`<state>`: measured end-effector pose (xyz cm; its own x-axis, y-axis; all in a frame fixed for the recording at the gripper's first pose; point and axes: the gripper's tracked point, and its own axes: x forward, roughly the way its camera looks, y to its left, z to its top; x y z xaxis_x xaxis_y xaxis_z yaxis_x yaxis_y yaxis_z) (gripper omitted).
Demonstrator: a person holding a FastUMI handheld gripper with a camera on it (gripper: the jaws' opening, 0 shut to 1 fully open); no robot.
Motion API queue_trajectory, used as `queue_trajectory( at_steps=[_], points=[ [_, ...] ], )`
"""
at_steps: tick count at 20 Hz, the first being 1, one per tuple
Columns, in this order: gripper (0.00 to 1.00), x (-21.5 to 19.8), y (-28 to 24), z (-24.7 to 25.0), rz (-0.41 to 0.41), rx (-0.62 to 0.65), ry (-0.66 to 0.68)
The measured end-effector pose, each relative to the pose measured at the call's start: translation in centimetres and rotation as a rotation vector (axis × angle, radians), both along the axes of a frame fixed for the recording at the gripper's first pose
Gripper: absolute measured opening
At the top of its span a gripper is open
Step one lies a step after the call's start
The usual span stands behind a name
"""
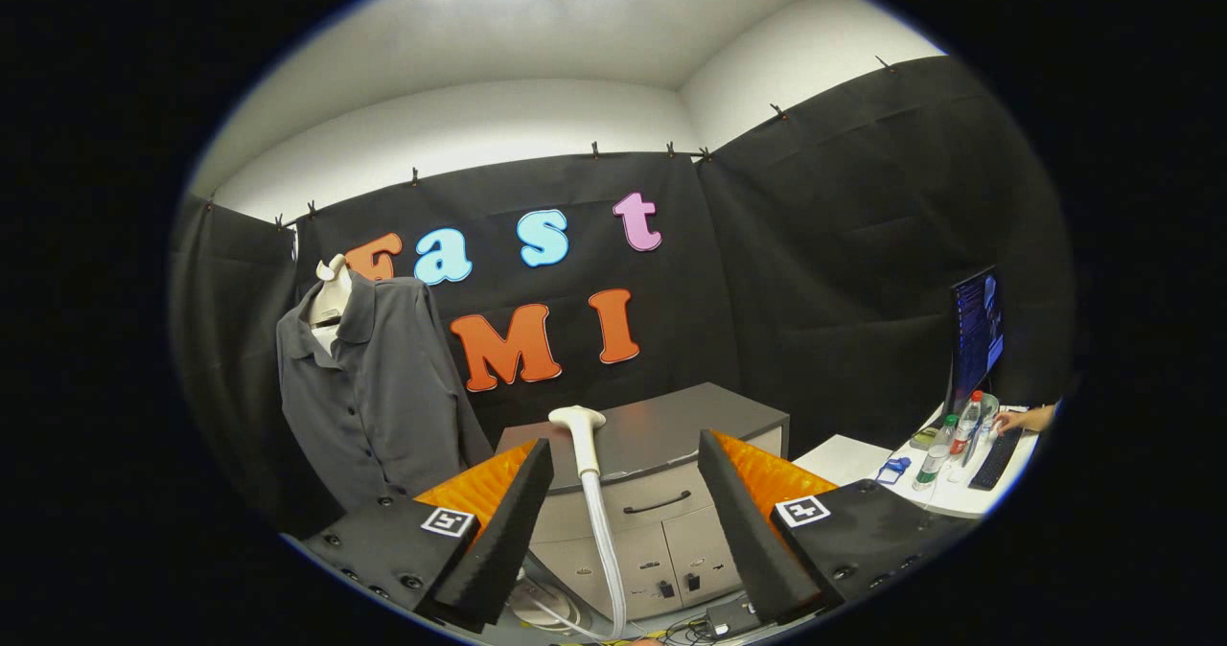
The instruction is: Iron the clothes twice with a garment steamer, once on the left side and once on the right side.
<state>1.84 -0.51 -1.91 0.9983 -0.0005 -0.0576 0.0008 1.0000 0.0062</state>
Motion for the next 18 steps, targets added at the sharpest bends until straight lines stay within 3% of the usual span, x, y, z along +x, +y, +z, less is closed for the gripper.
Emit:
queue_trajectory(
  at_steps=[6,18],
  points=[
    [0.98,2.1,1.4,-1.6,-0.004,-0.011,0.042],
    [0.98,10.4,8.3,-6.6,-0.018,-0.023,0.133]
  ],
)
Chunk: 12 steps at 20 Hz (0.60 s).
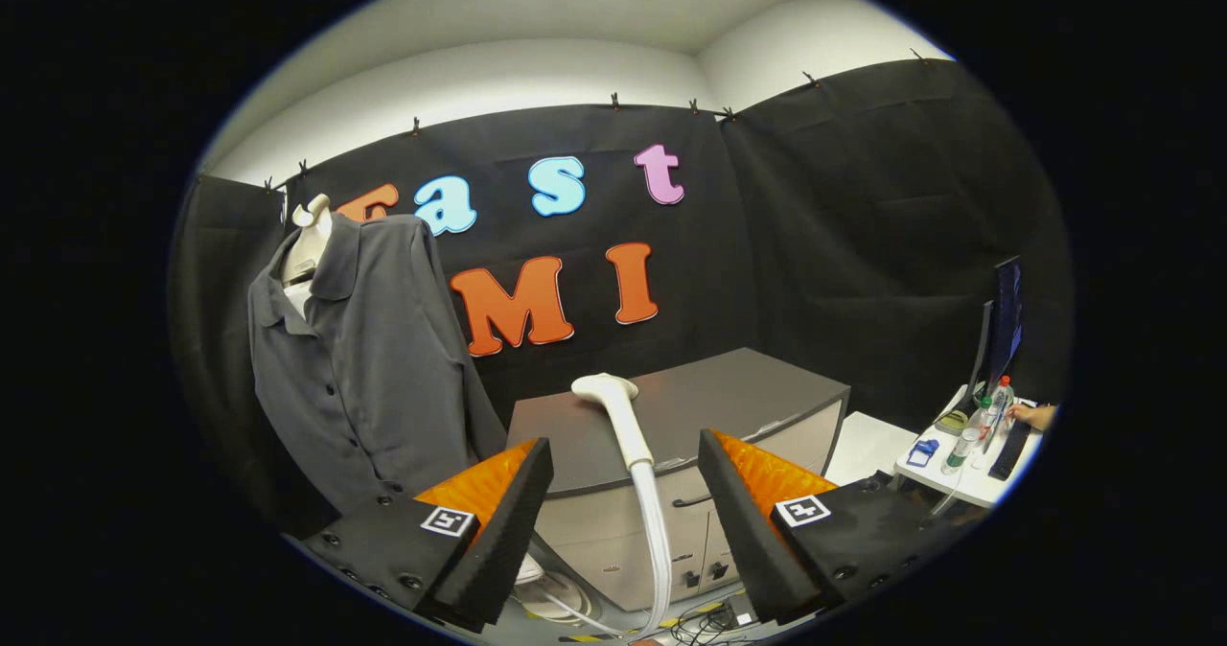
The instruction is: Iron the clothes twice with a garment steamer, once on the left side and once on the right side.
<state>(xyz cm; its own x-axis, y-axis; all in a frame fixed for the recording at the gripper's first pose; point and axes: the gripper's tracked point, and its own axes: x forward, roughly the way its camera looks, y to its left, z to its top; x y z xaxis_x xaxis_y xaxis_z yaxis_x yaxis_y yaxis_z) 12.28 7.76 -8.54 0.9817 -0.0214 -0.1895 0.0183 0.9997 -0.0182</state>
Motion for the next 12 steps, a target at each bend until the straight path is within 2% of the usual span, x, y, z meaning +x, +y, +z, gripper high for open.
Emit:
queue_trajectory(
  at_steps=[6,12],
  points=[
    [0.98,3.3,2.4,-2.2,-0.019,-0.018,0.025],
    [0.98,8.1,1.8,-2.1,-0.025,-0.036,0.042]
  ],
)
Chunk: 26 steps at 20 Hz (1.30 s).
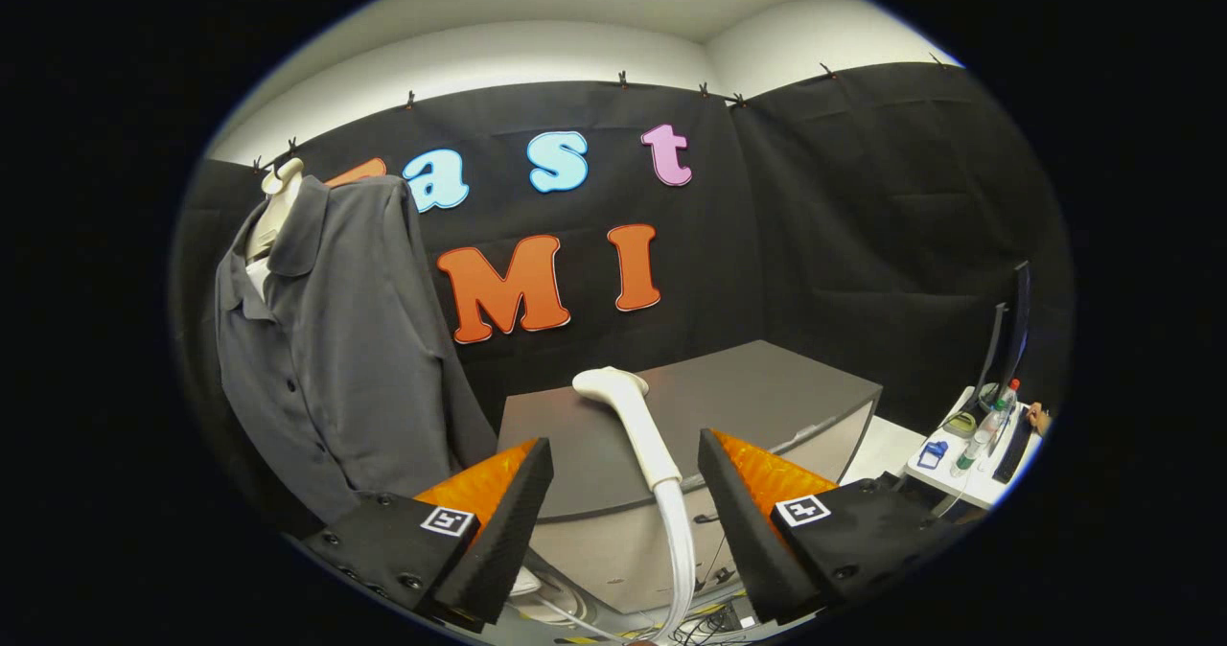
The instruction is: Iron the clothes twice with a garment steamer, once on the left side and once on the right side.
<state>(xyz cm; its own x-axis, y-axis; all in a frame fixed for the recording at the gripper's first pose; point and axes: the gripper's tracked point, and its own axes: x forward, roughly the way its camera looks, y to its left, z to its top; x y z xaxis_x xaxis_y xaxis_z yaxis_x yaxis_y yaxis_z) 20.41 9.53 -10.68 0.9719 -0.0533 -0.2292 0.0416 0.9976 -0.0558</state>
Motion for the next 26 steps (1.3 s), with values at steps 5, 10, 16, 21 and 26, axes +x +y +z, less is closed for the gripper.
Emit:
queue_trajectory(
  at_steps=[5,10,16,21,26],
  points=[
    [0.98,7.3,-2.3,-2.0,-0.006,-0.003,0.079],
    [0.99,13.4,-3.5,-5.5,0.026,-0.007,0.182],
    [0.98,17.3,-3.6,-9.0,0.073,0.006,0.291],
    [0.93,18.5,-4.2,-10.5,0.091,0.007,0.347],
    [0.82,18.7,-3.9,-11.7,0.125,0.02,0.395]
  ],
)
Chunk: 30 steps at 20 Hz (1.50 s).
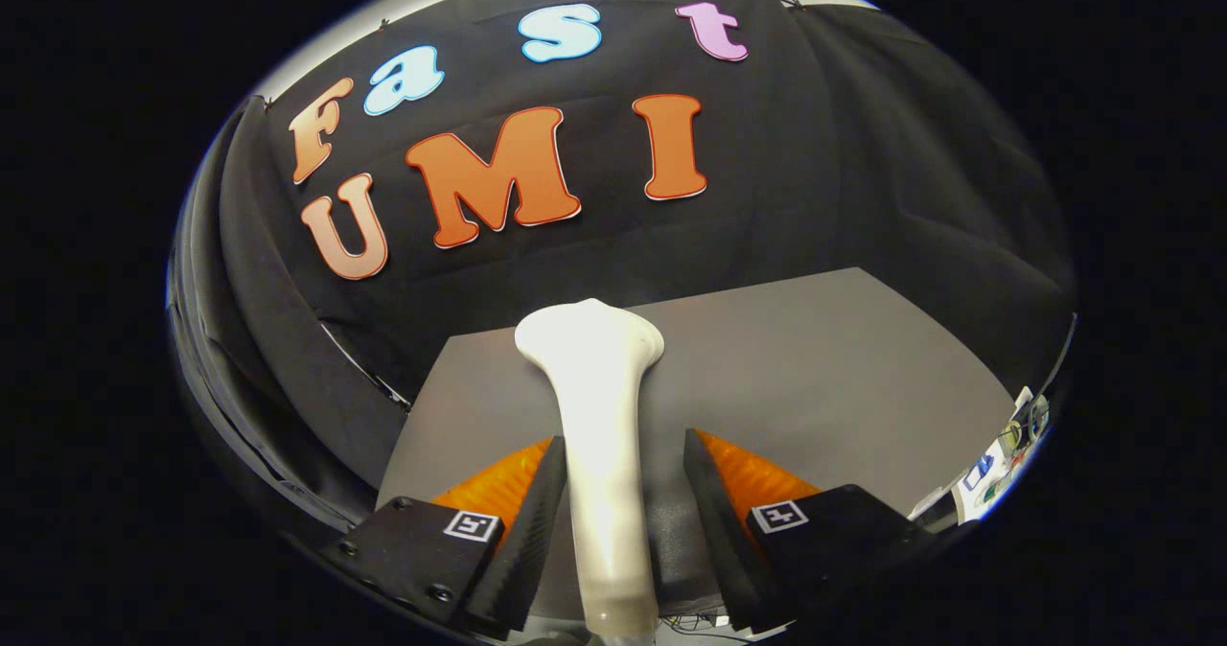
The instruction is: Iron the clothes twice with a garment steamer, once on the left side and once on the right side.
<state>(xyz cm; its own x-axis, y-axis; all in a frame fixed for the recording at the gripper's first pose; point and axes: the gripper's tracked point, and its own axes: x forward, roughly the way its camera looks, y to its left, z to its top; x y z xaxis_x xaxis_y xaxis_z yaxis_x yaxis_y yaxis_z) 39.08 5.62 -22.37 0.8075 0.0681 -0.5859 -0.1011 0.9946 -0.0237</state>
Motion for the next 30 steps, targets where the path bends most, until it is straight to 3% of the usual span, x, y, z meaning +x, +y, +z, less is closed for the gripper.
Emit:
queue_trajectory(
  at_steps=[9,22,30],
  points=[
    [0.5,-0.1,0.6,-1.2,0.021,0.021,0.058],
    [0.45,-2.1,0.8,2.4,0.04,0.036,0.002],
    [0.45,-6.5,1.2,5.2,-0.063,0.057,-0.076]
  ],
)
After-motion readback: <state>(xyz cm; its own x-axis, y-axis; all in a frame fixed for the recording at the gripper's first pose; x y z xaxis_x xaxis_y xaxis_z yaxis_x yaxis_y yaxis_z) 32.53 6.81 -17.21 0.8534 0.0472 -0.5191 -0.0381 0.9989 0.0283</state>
